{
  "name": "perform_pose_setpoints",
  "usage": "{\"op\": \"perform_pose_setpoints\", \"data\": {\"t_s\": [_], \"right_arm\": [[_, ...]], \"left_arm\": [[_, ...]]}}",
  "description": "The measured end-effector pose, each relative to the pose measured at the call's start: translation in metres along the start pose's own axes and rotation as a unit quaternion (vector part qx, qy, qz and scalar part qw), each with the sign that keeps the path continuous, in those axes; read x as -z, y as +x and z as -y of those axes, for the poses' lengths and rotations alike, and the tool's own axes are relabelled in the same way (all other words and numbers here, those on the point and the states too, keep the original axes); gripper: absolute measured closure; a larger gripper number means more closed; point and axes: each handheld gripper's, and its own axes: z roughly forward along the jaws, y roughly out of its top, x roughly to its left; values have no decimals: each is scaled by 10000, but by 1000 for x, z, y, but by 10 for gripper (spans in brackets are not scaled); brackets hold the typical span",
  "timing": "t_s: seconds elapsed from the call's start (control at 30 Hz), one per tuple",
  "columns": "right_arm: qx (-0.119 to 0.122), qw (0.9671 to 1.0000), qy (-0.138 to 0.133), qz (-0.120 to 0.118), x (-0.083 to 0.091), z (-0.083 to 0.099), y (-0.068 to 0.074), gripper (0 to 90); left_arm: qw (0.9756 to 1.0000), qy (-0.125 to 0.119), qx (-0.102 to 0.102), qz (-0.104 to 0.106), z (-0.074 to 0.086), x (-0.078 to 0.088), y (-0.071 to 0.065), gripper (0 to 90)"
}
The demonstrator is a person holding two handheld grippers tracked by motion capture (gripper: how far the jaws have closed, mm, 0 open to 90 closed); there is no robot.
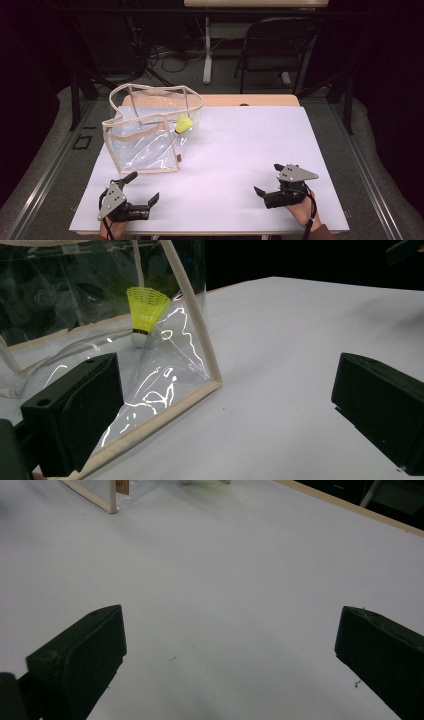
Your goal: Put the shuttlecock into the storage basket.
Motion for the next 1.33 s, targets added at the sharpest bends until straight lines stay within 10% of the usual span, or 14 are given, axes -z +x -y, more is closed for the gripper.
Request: {"op": "perform_pose_setpoints", "data": {"t_s": [1.33], "right_arm": [[488, 9953, -742, 395, 24, 42, 12, 0]], "left_arm": [[10000, 46, -44, 28, 0, -2, 0, 1]]}}
